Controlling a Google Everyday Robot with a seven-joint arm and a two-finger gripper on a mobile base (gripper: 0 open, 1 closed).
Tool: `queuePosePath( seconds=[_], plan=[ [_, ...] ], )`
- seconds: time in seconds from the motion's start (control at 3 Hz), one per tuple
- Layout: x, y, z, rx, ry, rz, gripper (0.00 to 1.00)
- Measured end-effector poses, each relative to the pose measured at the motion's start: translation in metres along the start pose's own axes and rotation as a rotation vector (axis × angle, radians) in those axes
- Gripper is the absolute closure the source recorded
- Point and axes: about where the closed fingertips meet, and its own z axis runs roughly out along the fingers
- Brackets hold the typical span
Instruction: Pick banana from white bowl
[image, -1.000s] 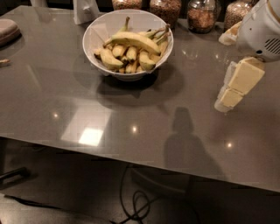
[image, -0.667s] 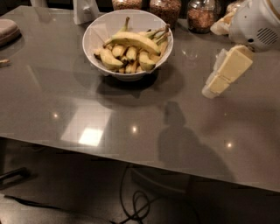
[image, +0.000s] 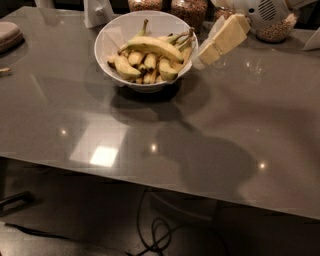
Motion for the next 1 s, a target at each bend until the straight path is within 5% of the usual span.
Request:
queuePosePath(
  seconds=[0.33,1.0],
  plan=[
    [-0.018,-0.018,0.019,-0.010,-0.109,0.032,0.00],
    [-0.016,-0.025,0.036,0.020,-0.087,-0.004,0.00]
  ],
)
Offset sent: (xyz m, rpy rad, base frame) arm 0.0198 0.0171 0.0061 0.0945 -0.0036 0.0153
